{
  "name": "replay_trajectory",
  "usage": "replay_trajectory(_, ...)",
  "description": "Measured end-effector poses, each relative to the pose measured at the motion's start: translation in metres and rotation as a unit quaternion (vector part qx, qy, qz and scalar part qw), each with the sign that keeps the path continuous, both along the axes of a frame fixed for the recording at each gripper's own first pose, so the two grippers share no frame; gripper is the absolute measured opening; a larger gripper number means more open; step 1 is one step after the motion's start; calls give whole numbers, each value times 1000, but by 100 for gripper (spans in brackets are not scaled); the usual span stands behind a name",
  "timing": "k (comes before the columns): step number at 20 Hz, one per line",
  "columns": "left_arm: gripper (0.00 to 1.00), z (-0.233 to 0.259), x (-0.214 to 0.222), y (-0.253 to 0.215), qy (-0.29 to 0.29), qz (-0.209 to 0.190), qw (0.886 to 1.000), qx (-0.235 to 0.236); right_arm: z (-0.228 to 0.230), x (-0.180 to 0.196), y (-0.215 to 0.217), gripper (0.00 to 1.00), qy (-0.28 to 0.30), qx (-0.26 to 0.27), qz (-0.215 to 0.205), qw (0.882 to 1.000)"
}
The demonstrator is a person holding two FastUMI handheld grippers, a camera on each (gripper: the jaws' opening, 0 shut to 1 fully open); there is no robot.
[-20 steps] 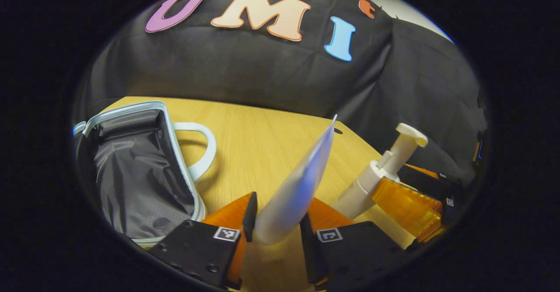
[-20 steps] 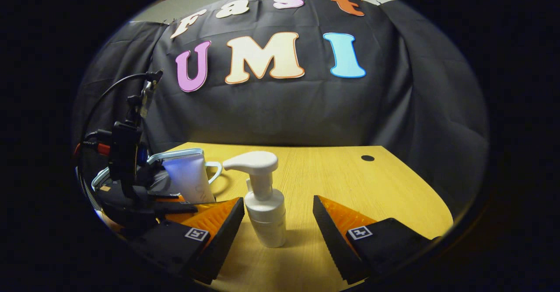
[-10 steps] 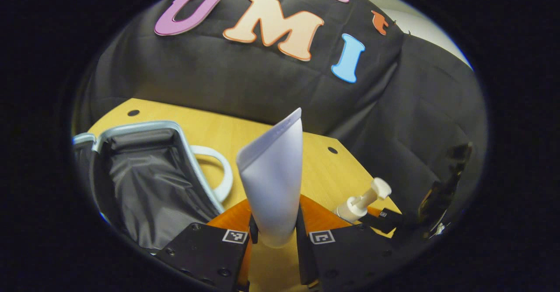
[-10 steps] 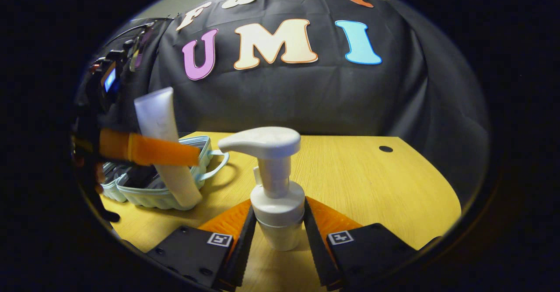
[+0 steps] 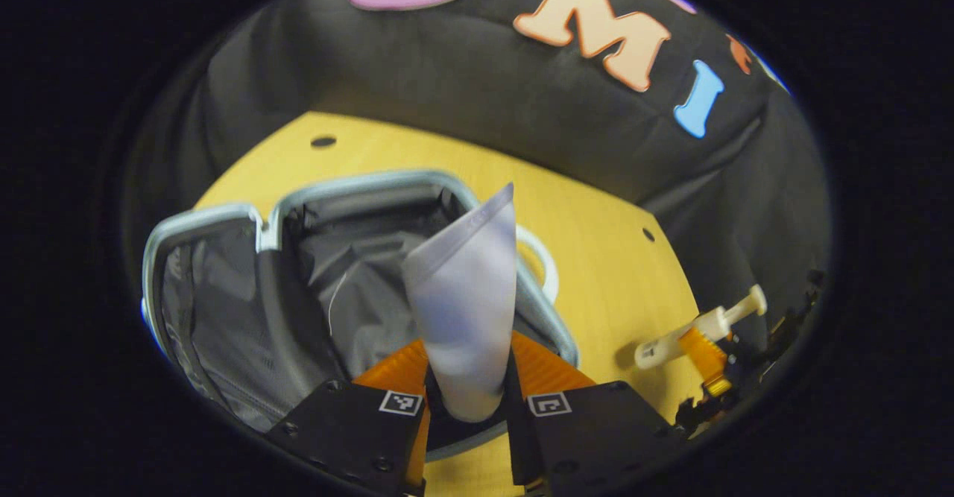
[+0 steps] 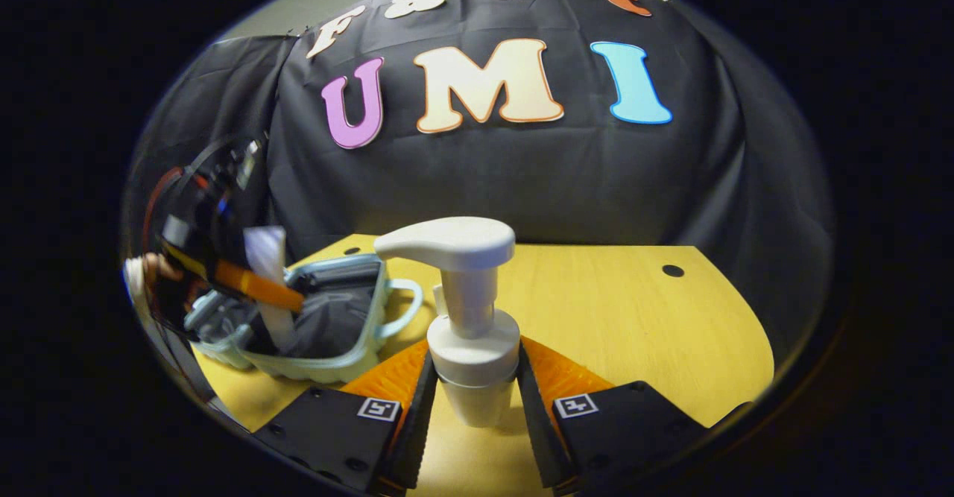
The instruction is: First open the suitcase, pack the skin care products into it, and then close the suitcase.
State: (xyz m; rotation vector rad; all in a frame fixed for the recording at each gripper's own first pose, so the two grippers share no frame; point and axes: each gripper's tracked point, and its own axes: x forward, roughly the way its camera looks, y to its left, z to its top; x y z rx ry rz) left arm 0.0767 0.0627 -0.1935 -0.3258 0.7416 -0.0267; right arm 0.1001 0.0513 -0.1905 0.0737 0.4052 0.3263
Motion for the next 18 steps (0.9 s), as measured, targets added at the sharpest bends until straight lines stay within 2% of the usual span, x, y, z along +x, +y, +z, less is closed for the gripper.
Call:
replay_trajectory(2, 37, -23, -6, 12, 54, -3, 998, -16, 18, -1, 28, 60, 16, 15, 13, 1000)
replay_trajectory(3, 34, -30, -6, 20, 67, -8, 998, -11, 27, 0, 43, 60, 22, 22, 22, 999)
replay_trajectory(4, 41, -36, -7, 27, 80, -16, 997, -3, 34, 1, 59, 60, 28, 29, 30, 999)
replay_trajectory(5, 34, -40, -5, 32, 90, -21, 996, 3, 39, 1, 76, 60, 37, 37, 40, 998)
replay_trajectory(8, 38, -40, 2, 35, 95, -19, 995, -20, 39, 4, 123, 60, 59, 42, 71, 995)
replay_trajectory(10, 40, -32, 8, 45, 85, -8, 996, -18, 32, 5, 150, 60, 70, 33, 93, 993)
replay_trajectory(12, 54, -17, 9, 47, 70, 0, 997, -34, 17, 5, 175, 60, 96, 22, 111, 989)
replay_trajectory(15, 77, 25, 3, 71, 16, 21, 999, -24, -10, 9, 197, 60, 132, -10, 123, 984)
replay_trajectory(18, 81, 70, -24, 99, -39, 59, 997, -34, -45, 15, 206, 59, 179, -53, 128, 974)
